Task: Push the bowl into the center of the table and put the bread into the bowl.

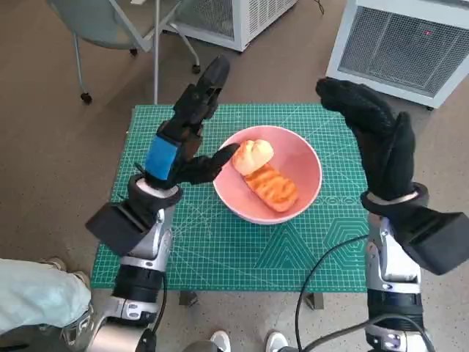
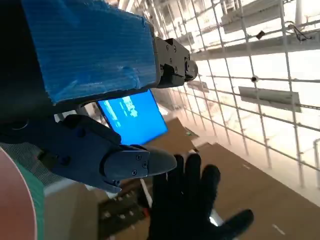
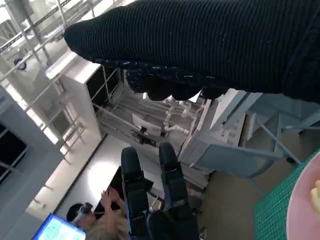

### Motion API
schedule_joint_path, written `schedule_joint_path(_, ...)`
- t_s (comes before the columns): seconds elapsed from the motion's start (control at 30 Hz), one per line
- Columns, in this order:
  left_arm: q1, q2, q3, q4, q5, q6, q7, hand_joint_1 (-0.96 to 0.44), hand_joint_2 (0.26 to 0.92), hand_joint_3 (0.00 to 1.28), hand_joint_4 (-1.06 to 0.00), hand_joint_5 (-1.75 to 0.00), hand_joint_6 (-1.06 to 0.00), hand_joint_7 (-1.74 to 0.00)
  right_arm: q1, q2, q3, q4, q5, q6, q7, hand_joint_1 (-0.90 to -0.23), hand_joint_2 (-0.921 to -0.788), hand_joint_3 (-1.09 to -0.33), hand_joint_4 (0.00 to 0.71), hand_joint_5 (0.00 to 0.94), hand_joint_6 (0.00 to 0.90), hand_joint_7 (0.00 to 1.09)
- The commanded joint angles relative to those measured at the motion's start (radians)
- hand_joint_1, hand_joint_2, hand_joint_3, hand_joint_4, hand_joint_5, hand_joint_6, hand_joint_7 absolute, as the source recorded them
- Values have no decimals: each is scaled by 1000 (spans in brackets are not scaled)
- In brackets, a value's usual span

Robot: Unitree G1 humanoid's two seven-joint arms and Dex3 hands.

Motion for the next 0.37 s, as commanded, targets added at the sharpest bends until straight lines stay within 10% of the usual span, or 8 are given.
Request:
schedule_joint_path(0.03, 7, -1, 5, -29, -39, 29, -31, -580, 921, 440, -95, -1, -175, -4, 7, 0, 8, -20, -11, 27, -8, -673, -921, -721, 99, 1, -1, 429)
schedule_joint_path(0.37, 19, 7, 16, -58, -64, 52, -70, -586, 921, 440, -81, 0, -174, -4, 14, 4, 17, -54, -24, 43, -18, -665, -921, -749, 100, 1, -1, 441)
